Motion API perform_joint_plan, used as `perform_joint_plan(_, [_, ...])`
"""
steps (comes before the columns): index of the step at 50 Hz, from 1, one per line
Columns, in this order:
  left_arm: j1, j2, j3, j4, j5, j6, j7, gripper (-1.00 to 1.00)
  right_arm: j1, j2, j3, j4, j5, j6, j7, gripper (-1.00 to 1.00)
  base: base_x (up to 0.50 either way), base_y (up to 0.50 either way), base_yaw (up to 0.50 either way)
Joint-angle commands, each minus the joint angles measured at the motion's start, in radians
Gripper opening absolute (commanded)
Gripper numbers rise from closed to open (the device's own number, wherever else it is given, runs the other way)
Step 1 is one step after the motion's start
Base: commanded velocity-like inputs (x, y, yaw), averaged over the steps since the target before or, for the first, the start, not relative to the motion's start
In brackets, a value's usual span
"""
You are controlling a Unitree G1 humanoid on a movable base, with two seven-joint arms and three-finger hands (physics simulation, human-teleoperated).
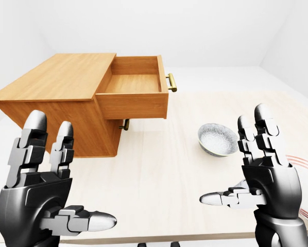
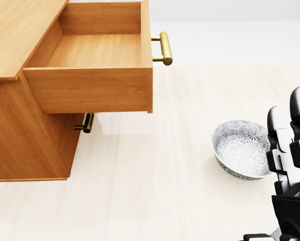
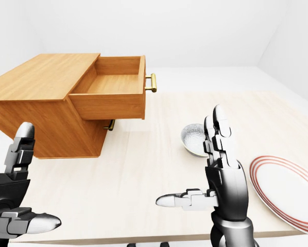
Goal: Put the ketchup in the top drawer of the cabinet.
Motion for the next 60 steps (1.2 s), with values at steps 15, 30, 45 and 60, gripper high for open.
perform_joint_plan(15, [0.003,0.015,0.011,0.000,-0.022,0.000,0.010,1.00,-0.002,0.000,-0.003,0.017,0.002,0.000,-0.001,1.00,0.00,0.50,0.00])
perform_joint_plan(30, [0.000,0.004,0.005,0.000,-0.008,0.000,0.002,1.00,-0.007,0.014,-0.043,0.019,0.086,0.000,0.026,1.00,0.18,0.00,0.00])
perform_joint_plan(45, [-0.021,0.028,0.034,0.000,-0.053,0.000,0.025,1.00,0.051,-0.014,-0.146,-0.064,0.088,0.000,0.062,1.00,0.14,0.00,0.00])
perform_joint_plan(60, [-0.035,-0.001,0.026,0.000,-0.013,0.000,0.011,1.00,0.208,-0.535,-0.788,-0.067,0.745,0.000,-0.059,1.00,0.00,0.00,0.00])
